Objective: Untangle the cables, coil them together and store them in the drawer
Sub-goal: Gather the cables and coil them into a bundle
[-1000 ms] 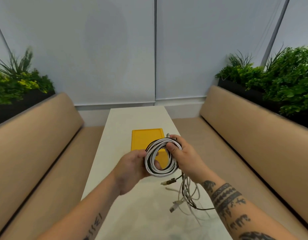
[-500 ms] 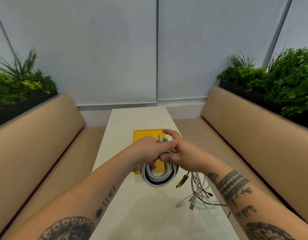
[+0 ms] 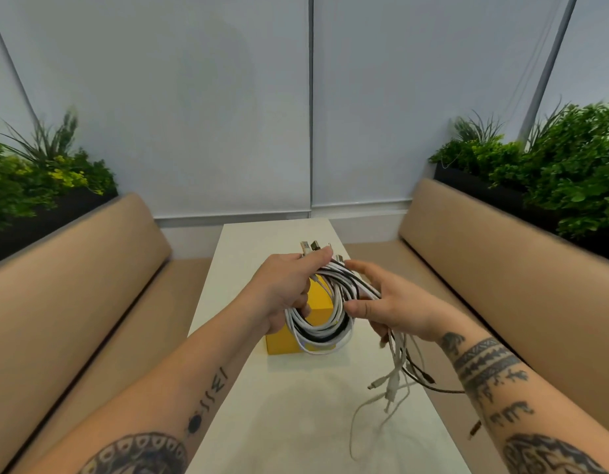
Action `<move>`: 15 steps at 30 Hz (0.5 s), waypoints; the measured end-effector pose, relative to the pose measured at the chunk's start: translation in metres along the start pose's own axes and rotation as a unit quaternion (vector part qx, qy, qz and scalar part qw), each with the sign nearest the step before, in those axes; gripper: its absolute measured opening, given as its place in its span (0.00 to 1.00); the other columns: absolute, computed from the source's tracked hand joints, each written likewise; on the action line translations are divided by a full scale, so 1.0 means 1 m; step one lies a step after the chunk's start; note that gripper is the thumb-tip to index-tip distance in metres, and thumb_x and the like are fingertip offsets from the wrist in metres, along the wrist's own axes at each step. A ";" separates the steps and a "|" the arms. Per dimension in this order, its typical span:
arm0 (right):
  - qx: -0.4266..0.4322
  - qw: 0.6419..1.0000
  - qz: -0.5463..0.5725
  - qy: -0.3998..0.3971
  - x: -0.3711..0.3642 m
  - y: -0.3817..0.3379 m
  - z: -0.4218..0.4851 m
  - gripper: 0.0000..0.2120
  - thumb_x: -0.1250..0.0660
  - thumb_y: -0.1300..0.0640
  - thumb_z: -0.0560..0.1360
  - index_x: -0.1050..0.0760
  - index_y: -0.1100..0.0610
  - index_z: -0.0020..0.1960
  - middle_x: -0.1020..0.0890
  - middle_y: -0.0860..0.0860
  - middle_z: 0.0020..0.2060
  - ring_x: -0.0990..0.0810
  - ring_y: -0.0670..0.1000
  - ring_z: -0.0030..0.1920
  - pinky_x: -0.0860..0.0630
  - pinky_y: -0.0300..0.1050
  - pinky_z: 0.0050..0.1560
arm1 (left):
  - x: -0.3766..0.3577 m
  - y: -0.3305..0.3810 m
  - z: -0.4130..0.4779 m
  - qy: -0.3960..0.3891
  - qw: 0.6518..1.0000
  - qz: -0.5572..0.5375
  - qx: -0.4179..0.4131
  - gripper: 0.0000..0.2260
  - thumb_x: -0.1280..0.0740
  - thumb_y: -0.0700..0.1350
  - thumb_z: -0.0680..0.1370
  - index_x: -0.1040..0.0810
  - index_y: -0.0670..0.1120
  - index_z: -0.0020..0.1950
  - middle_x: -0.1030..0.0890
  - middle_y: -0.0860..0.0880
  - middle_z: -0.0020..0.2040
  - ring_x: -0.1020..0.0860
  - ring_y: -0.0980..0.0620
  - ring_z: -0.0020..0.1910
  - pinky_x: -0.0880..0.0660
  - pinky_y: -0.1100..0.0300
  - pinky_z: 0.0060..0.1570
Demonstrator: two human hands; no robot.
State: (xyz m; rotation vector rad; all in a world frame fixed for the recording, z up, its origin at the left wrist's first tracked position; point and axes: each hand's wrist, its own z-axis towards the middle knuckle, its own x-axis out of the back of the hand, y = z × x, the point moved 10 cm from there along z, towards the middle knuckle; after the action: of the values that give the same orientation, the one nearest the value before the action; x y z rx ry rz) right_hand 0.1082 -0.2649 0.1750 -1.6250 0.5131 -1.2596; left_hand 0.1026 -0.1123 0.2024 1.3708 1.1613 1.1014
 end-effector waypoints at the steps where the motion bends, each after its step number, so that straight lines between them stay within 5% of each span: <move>1: 0.006 1.000 0.020 -0.004 -0.001 0.001 -0.001 0.40 0.25 0.37 0.66 0.37 0.42 0.73 0.17 0.54 0.37 0.23 0.51 0.32 0.27 0.45 0.34 | 0.001 0.002 0.001 0.005 1.000 -0.014 -0.004 0.15 0.28 0.55 0.76 0.26 0.45 0.45 0.43 0.52 0.25 0.45 0.51 0.23 0.36 0.61 0.25; 4: 0.051 0.994 0.099 0.006 -0.003 0.002 -0.004 0.21 0.24 0.36 0.66 0.21 0.45 0.54 0.20 0.55 0.31 0.23 0.53 0.31 0.27 0.47 0.35 | 0.004 0.004 0.002 0.017 0.998 -0.053 -0.009 0.16 0.28 0.55 0.76 0.29 0.47 0.38 0.44 0.52 0.26 0.46 0.51 0.23 0.36 0.60 0.27; 7: 0.081 0.982 0.142 0.097 -0.003 0.011 -0.005 0.28 0.28 0.27 0.63 0.21 0.52 0.42 0.22 0.56 0.31 0.27 0.53 0.32 0.31 0.50 0.37 | 0.006 0.005 0.003 0.037 0.993 -0.111 -0.004 0.14 0.28 0.55 0.76 0.26 0.46 0.44 0.45 0.51 0.28 0.47 0.51 0.24 0.35 0.61 0.25; 11: 0.130 0.960 0.162 0.187 -0.017 0.008 -0.008 0.48 0.33 0.20 0.58 0.23 0.62 0.55 0.18 0.64 0.45 0.20 0.55 0.44 0.23 0.62 0.46 | 0.006 -0.008 0.007 0.078 0.981 -0.175 0.013 0.14 0.28 0.57 0.75 0.21 0.46 0.43 0.44 0.50 0.29 0.45 0.49 0.25 0.33 0.59 0.24; 15: 0.170 0.943 0.252 0.138 -0.041 0.001 -0.010 0.53 0.41 0.19 0.64 0.28 0.63 0.67 0.19 0.61 0.60 0.20 0.58 0.61 0.23 0.54 0.60 | 0.008 -0.025 0.007 0.115 0.969 -0.215 0.030 0.14 0.28 0.57 0.76 0.22 0.46 0.43 0.44 0.51 0.26 0.43 0.50 0.22 0.35 0.58 0.26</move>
State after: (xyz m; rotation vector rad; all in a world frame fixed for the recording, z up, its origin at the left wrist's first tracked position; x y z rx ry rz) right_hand 0.0837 -0.2372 0.1537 -0.9495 0.7806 -1.1096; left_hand 0.1081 -0.1040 0.1772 0.9837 1.5832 0.9294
